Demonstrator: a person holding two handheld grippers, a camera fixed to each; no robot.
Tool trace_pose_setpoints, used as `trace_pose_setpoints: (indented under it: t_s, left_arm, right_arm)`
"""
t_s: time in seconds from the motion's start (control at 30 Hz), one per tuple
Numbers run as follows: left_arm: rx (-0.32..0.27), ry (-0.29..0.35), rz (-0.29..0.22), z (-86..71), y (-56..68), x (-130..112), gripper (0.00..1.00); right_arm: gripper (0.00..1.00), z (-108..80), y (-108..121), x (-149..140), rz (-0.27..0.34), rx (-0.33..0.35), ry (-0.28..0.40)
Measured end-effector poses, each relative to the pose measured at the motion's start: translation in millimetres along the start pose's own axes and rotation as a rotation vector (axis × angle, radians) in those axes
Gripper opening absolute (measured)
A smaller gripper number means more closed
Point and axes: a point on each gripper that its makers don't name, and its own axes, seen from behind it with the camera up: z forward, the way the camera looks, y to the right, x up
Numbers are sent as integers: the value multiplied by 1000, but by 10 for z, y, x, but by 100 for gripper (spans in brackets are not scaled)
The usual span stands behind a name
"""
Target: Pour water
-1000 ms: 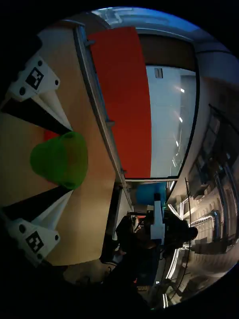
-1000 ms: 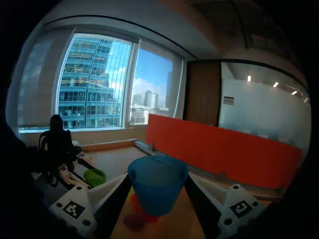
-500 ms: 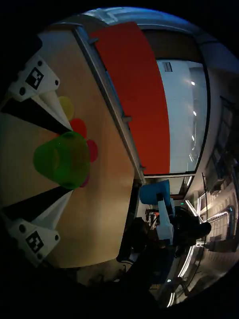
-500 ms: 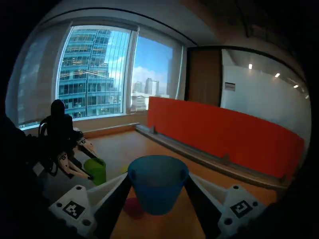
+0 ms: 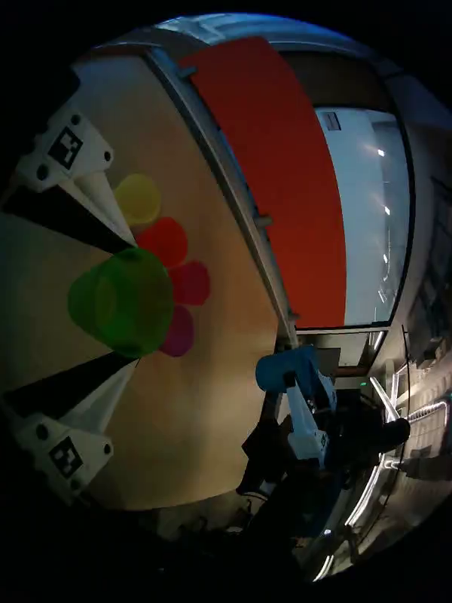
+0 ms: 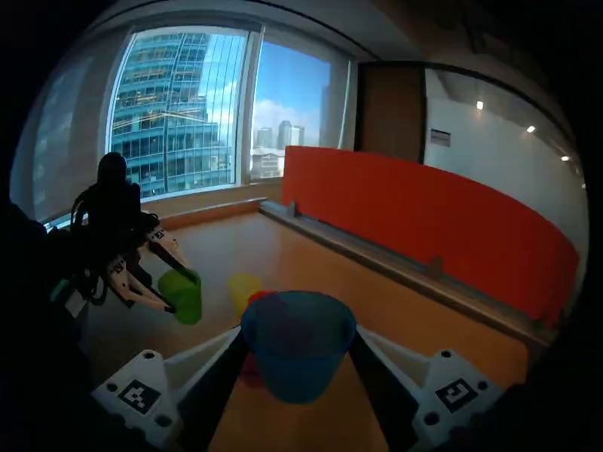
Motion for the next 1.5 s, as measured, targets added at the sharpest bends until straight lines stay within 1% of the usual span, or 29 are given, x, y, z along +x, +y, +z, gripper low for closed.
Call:
trace_pose_setpoints:
  t_s: [0.37,0.57,0.9,1.07,1.5]
  left_arm:
    - [-9,-44,-3,66,1,-134,87]
    - [-10,-70,-4,108,-7,-220,87]
    - [-16,-110,-10,163,-22,-341,87]
    - [-20,-130,-9,184,-33,-393,87]
    - [-40,-194,-8,278,-13,-624,87]
  right_arm:
    - [91,110,-18,-440,20,14,-96]
    - [91,161,-65,-672,23,28,-150]
    - [91,224,-146,-972,36,57,-224]
    - [91,250,-141,-1105,32,58,-257]
    - [91,311,-153,-1265,47,62,-283]
